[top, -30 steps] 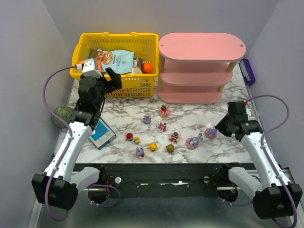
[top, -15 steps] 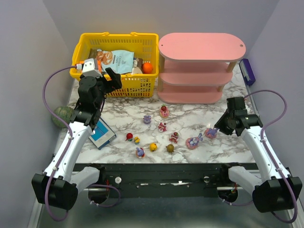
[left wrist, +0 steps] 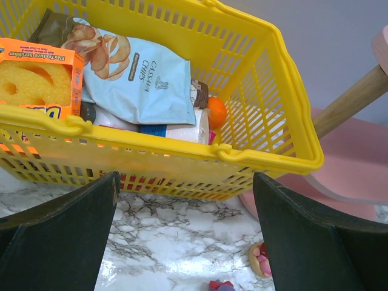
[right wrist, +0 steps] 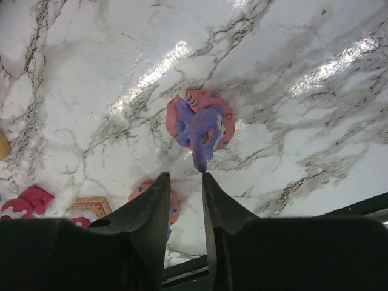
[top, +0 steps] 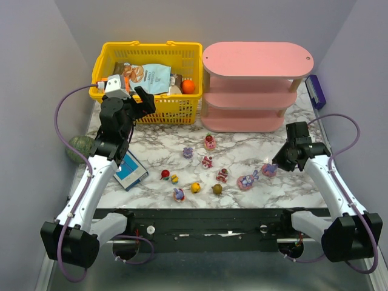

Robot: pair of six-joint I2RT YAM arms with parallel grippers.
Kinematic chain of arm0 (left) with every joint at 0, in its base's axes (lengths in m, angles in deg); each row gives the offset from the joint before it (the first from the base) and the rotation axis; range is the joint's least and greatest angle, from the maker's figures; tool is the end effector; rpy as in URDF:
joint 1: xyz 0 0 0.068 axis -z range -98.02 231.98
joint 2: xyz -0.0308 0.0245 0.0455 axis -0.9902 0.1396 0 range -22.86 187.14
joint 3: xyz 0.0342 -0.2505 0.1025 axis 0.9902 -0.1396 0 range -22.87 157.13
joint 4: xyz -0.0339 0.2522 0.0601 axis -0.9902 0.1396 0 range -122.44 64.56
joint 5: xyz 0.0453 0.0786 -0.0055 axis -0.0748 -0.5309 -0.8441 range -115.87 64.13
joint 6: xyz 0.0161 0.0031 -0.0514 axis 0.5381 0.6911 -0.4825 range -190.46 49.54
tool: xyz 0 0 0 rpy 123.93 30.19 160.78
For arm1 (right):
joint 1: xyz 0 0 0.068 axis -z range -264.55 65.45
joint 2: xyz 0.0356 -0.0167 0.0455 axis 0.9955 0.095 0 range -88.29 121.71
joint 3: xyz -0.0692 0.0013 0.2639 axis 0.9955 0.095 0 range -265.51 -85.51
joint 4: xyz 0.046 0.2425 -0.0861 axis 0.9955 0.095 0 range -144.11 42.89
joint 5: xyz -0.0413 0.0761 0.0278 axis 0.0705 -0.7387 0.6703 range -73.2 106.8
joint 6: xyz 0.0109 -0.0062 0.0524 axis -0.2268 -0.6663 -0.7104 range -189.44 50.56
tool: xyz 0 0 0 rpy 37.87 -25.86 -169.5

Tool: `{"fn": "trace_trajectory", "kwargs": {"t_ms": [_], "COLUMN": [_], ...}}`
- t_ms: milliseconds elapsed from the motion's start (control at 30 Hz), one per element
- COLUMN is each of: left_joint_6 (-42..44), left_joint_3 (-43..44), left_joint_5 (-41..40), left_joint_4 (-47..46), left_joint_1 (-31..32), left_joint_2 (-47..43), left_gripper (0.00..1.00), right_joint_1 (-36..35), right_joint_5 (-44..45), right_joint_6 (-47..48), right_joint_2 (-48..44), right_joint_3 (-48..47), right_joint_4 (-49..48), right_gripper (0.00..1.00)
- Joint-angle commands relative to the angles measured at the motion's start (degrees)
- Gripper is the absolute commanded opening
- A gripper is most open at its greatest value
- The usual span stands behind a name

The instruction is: Place and organize the plastic toys onto the shelf

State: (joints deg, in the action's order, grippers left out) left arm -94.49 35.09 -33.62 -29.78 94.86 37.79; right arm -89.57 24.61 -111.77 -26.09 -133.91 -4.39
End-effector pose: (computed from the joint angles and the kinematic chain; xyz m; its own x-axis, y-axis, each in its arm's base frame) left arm 0.2417 -0.0504 0.3818 -0.1196 -0.3866 -0.9145 0.0453 0.9180 -0.3940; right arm 0.1975 0.0125 0.2491 -0.6770 0.6102 -0.4115 0.5809 0.7863 0.2103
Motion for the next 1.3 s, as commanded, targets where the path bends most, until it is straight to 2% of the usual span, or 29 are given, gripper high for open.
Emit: {"fn": "trace_trajectory", "kwargs": {"t_ms": [0, 500, 667, 700, 733, 833, 1100, 1267], "left_joint_6": [0.1, 0.3, 0.7, 0.7, 0.7, 0.7, 0.0, -0.5], "left_joint_3": [0.3, 1.4, 1.5, 1.5, 1.5, 1.6, 1.7, 1.6], "left_joint_5": [-1.0, -1.0, -1.2, -1.3, -1.3, -1.4, -1.3, -1.2], "left_joint_4": [-0.6, -0.9, -0.7, -0.5, -0.5, -0.5, -0.2, 0.6], "left_joint_1": [0.4, 0.4, 0.4, 0.4, 0.4, 0.4, 0.4, 0.4], "left_joint_2": [-0.5, 1.2, 1.4, 1.3, 1.4, 1.4, 1.6, 1.5], "left_gripper": [0.99, 0.99, 0.99, 0.99, 0.99, 0.99, 0.99, 0.99], "right_joint_1": [0.1, 0.1, 0.1, 0.2, 0.1, 0.1, 0.2, 0.2], "right_joint_5": [0.5, 4.8, 4.3, 4.1, 4.0, 4.0, 4.2, 6.6], "right_joint_6": [0.8, 2.2, 2.2, 2.2, 2.1, 2.0, -2.2, -6.3], "right_joint_2": [-0.1, 2.7, 3.5, 3.5, 3.3, 2.0, -1.8, -0.2], "right_joint_3": [1.2, 1.0, 1.6, 1.6, 1.6, 1.3, -1.5, -3.8], "right_joint_4": [-0.8, -4.3, -5.3, -5.6, -5.7, -5.6, -8.3, -12.5], "right_gripper": [0.36, 0.38, 0.27, 0.22, 0.14, 0.01, 0.0, 0.0]}}
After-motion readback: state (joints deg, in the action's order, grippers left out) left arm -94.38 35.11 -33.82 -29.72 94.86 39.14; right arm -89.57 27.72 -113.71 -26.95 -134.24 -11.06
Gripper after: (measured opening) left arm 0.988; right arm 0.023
